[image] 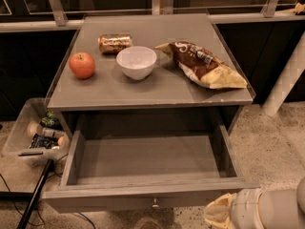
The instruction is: Close top drawer
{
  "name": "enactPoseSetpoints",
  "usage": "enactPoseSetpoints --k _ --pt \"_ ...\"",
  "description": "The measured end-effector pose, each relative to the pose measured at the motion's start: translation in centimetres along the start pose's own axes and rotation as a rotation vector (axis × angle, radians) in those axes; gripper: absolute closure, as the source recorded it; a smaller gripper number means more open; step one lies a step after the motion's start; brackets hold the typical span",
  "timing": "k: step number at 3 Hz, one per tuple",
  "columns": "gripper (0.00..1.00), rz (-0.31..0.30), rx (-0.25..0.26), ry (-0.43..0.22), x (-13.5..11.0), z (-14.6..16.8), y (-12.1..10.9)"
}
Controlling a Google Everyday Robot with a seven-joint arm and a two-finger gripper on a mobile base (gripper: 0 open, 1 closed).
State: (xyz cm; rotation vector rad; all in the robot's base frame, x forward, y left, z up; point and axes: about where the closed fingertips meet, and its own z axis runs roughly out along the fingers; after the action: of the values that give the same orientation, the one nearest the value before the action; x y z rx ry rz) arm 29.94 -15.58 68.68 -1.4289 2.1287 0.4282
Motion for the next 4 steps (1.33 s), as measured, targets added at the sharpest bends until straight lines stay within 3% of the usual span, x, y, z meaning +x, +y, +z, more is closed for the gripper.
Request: enactPoseSetpoints --k 2,4 --pt "1.00 0.012 -0.008 0.030 1.1 5.7 -0.5" --pt "0.59 0.009 0.000 0.030 0.9 5.6 -0.6"
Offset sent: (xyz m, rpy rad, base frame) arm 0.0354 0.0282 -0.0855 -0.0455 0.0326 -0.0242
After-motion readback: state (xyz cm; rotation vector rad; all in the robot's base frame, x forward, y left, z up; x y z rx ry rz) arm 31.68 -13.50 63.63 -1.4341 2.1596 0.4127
